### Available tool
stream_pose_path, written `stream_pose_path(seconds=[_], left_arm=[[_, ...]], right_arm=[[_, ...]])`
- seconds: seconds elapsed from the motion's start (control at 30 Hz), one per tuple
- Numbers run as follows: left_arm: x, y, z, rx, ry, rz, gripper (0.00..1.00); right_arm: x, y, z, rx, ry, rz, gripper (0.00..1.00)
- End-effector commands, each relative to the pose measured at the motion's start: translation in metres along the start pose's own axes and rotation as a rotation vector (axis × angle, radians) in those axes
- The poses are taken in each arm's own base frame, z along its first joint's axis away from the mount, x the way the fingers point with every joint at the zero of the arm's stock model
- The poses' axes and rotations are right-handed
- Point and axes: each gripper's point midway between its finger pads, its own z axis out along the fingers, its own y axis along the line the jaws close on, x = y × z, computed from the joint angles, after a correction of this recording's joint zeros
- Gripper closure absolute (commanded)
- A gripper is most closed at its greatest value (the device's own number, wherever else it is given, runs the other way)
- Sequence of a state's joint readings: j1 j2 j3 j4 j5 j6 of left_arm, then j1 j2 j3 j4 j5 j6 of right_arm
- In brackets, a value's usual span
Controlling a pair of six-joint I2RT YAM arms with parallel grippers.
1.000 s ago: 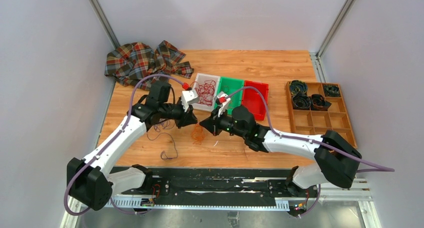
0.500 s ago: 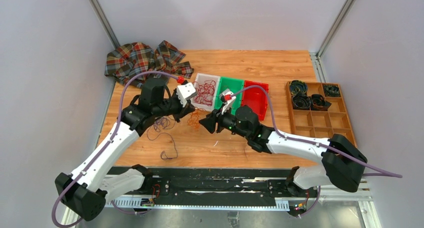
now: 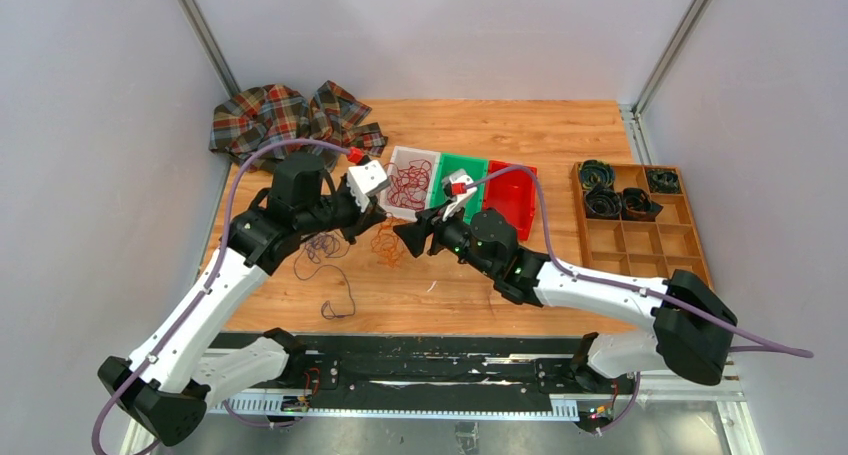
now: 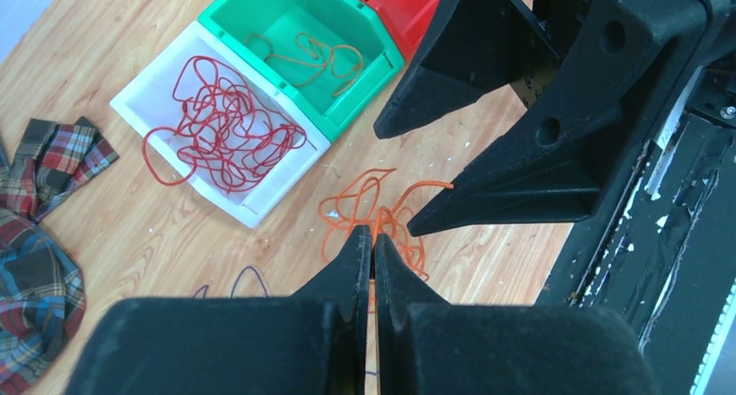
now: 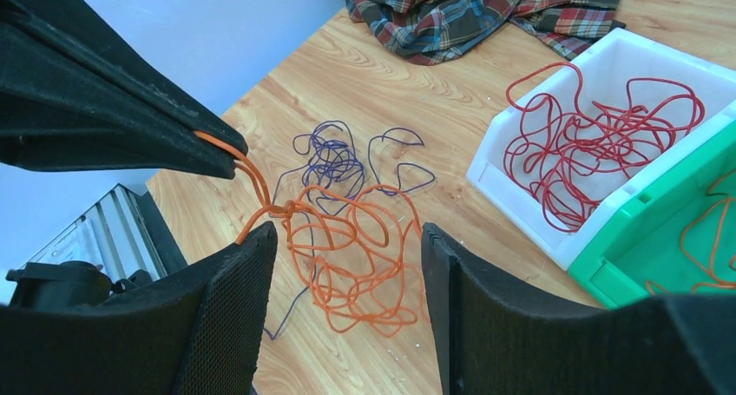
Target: Untangle the cables
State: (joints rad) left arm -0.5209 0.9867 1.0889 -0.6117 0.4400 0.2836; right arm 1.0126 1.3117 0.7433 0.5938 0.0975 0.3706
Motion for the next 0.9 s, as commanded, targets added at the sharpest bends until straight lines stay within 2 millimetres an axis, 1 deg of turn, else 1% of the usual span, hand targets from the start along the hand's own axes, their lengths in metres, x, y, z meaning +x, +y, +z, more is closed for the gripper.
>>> stream_pose_path(seconds=[0.0, 0.23, 0.3, 0.4, 0.6, 0.73, 0.87], left_arm=[[-0.017, 0.0, -0.011, -0.019, -0.033, 0.033, 0.99], [-0.028, 0.002, -0.015, -0.029, -0.05, 0.038, 0.99], [-0.03, 0.001, -0.016, -0.028, -0.05, 0.033, 0.99], [-0.035, 0.0, -0.018, -0.025, -0.059, 0.015, 0.99], [-0.051, -0.01, -0.023, 0.035, -0.09, -0.005, 0.99], [-0.052, -0.01, -0.023, 0.04, -0.084, 0.004, 0.99], [-0.053, -0.013, -0.023, 0.058, -0.082, 0.007, 0.99]], right_arm=[[-0.028, 0.015, -0.006, -0.023, -0.085, -0.007, 0.38], [-0.056, 0.018, -0.025, 0.009, -0.173, -0.036, 0.37], [-0.064, 0.017, -0.026, 0.026, -0.192, -0.047, 0.36], [-0.068, 0.018, -0.021, 0.036, -0.185, -0.076, 0.36], [-0.076, 0.024, -0.007, 0.019, -0.214, -0.095, 0.36], [-0.079, 0.031, 0.0, -0.005, -0.226, -0.1, 0.36], [-0.08, 0.029, 0.004, 0.008, -0.225, -0.098, 0.36]])
